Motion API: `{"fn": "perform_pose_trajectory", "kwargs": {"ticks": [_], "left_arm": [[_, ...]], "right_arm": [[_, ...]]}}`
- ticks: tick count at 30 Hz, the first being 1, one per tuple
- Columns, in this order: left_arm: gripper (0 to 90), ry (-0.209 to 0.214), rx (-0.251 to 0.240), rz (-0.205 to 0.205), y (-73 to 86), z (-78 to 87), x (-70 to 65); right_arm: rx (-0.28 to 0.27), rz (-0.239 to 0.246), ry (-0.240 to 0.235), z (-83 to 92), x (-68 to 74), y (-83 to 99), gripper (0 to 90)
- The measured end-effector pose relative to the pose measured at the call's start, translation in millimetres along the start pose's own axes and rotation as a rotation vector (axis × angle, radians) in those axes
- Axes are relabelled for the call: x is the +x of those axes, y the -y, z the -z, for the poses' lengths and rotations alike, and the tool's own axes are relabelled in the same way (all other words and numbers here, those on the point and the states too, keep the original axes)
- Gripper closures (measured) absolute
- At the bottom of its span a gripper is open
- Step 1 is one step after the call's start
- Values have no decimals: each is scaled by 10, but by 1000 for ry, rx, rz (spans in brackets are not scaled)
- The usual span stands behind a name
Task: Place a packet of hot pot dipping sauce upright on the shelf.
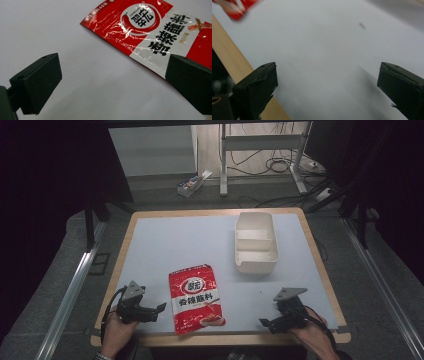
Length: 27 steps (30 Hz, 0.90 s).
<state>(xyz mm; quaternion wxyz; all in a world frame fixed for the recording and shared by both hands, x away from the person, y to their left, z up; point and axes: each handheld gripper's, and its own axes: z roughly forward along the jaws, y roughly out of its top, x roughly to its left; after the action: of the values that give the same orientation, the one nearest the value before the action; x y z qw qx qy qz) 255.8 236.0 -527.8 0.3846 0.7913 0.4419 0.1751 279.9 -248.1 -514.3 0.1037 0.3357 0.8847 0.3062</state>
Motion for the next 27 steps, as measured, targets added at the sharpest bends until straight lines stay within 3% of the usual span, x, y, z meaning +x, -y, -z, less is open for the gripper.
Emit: {"fn": "perform_pose_trajectory", "kwargs": {"ticks": [2,5,8,16,21,27], "left_arm": [[6,1,20,14,-2,-21,8],[6,26,26,54,4,-39,19],[9,50,21,81,13,-24,27],[83,35,41,76,2,-38,-1],[252,69,42,92,-5,-29,3],[538,121,75,117,-6,-58,13]], "right_arm": [[-28,-8,20,45,-36,9,33],[-63,24,32,46,-33,-54,32],[-50,57,43,14,2,-65,28],[-15,86,68,-33,5,-48,26],[-2,93,71,-48,12,-46,27],[13,100,74,-65,26,-45,29]]}}
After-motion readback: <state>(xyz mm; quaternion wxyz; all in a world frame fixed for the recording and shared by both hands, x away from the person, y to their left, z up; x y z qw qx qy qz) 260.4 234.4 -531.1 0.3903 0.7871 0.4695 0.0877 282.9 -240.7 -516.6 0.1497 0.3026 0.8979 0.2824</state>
